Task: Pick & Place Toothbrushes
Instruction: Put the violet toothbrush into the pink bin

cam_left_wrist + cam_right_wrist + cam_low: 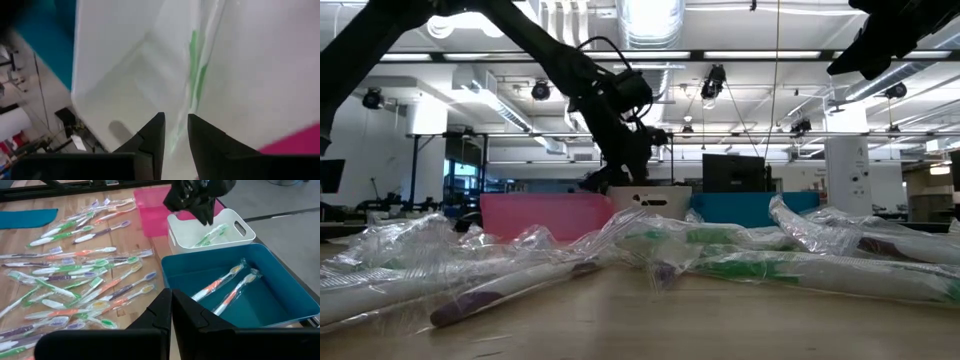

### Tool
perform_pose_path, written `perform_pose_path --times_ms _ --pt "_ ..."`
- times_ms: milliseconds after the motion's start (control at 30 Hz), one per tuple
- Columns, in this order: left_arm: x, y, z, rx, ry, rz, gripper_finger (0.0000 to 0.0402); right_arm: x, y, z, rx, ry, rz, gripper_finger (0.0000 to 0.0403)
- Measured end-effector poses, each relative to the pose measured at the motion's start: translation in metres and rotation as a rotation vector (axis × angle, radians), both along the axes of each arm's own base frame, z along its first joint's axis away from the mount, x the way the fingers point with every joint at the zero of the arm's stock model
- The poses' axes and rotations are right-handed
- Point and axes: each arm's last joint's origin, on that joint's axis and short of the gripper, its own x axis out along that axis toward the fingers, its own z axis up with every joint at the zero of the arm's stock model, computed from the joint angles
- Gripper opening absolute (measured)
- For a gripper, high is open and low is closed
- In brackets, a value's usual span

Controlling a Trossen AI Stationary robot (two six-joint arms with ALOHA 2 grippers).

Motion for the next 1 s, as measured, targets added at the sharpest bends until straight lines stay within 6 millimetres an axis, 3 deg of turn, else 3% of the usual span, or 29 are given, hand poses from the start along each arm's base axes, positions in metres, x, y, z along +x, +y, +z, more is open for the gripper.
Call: perform_pose_path --times_ms 233,633,1000 --pt "-0.016 -0.02 0.04 -0.051 -0.049 0.052 0.0087 0.0 0.0 0.0 0.0 0.0 0.001 0.0008" --pt "-0.065 -0.07 0.099 -0.237 -0.076 0.196 0.0087 0.0 0.0 0.0 0.0 0.0 0.0 0.0008" --pt "-0.099 -0.123 0.127 -0.353 -0.042 0.273 0.0087 0.0 0.0 0.0 0.0 0.0 0.0 0.0008"
